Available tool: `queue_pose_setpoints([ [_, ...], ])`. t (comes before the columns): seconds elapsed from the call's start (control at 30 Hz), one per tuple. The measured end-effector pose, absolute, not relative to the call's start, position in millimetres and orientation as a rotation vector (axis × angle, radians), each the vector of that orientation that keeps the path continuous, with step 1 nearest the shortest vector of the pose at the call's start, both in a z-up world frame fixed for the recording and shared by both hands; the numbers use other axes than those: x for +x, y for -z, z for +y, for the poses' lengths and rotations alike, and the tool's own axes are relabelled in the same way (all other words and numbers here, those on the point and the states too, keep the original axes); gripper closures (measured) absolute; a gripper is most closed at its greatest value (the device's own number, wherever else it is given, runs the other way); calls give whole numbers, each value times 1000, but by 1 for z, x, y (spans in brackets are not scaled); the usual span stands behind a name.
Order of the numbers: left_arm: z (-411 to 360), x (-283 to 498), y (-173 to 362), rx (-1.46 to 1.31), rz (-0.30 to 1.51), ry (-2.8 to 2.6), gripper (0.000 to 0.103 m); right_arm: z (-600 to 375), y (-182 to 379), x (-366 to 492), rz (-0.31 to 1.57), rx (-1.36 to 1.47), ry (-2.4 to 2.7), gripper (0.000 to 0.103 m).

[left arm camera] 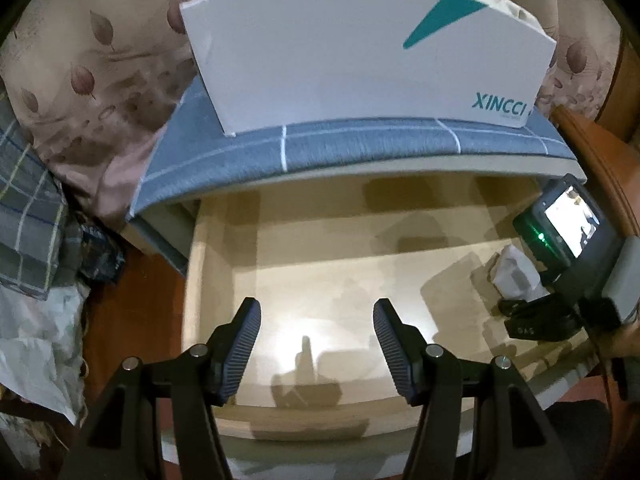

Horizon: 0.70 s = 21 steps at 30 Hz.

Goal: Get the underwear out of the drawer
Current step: 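Move the left tool back over the empty drawer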

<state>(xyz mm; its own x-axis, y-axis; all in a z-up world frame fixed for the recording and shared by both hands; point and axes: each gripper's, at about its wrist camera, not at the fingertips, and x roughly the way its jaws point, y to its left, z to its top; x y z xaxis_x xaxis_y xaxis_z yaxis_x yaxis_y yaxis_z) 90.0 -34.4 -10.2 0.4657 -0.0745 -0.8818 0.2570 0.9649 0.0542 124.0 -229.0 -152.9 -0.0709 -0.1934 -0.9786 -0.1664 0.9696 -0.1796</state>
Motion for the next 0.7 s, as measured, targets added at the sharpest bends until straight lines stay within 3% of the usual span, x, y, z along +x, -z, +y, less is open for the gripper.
queue_pose_setpoints([
  [0.3,-13,94,22,61,1103,133,43,-230,146,127,1590,-253,4,65],
  [0.7,12,98,26,-59,1119,38,43,-224,100,111,1341,-114,-69,66],
])
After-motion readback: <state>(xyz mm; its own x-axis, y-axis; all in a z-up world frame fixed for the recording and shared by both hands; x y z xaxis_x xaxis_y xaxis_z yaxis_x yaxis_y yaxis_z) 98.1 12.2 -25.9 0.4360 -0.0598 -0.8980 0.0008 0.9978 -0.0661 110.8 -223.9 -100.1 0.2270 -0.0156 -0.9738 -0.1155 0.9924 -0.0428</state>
